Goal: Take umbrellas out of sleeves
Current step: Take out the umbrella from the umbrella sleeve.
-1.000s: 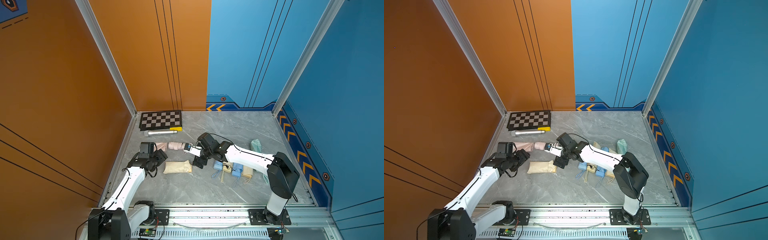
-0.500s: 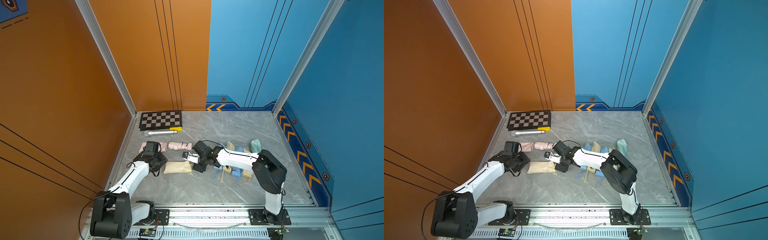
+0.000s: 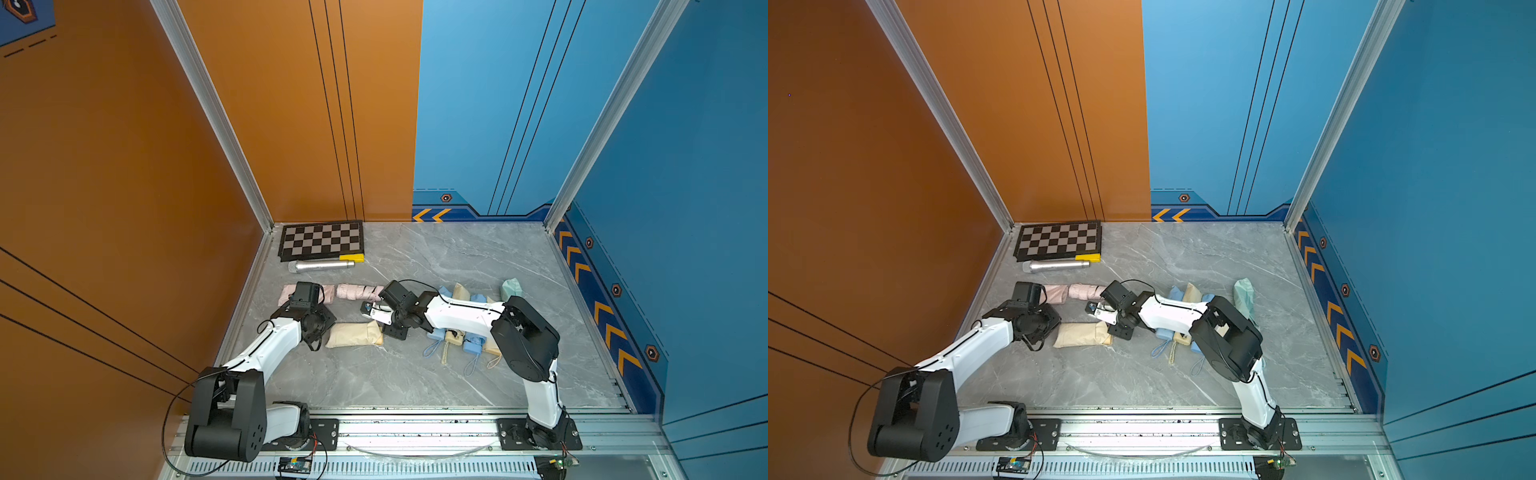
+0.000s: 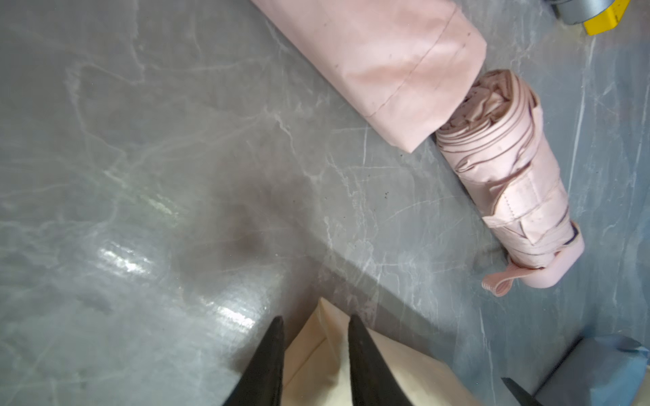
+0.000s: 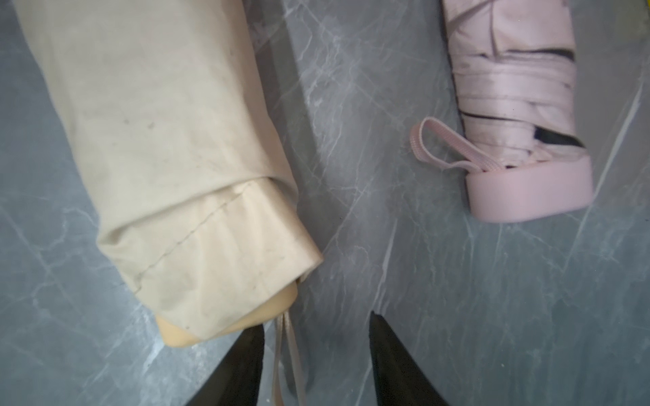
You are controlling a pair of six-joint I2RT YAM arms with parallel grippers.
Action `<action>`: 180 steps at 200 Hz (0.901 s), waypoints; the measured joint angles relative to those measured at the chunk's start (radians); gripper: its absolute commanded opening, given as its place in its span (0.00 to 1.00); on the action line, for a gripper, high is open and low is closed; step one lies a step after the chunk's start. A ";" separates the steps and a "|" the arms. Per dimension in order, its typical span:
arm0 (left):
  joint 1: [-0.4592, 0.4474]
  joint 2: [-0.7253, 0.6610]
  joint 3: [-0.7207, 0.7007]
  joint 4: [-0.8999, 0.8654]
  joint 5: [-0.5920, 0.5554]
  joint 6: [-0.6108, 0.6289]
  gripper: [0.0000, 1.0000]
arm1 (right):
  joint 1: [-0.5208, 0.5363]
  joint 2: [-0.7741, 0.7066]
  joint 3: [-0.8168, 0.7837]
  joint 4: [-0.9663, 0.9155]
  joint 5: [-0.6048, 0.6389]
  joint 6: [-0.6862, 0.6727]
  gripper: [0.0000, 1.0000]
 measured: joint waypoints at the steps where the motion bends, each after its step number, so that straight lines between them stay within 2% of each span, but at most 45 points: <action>1: 0.000 0.000 0.000 0.001 0.000 0.000 0.31 | 0.000 0.001 0.000 0.000 0.000 0.000 0.47; 27: -0.001 0.001 0.000 0.027 0.007 -0.010 0.24 | 0.000 0.016 0.001 0.000 0.000 0.000 0.43; 81: -0.007 0.022 -0.010 0.061 0.026 -0.029 0.17 | 0.000 0.018 0.002 0.000 0.000 0.000 0.34; 123: -0.014 0.027 -0.011 0.076 0.027 -0.032 0.08 | 0.000 0.021 0.003 0.000 0.000 0.000 0.28; 180: -0.015 0.030 -0.021 0.082 0.025 -0.028 0.00 | 0.002 0.024 0.003 0.000 0.000 0.004 0.12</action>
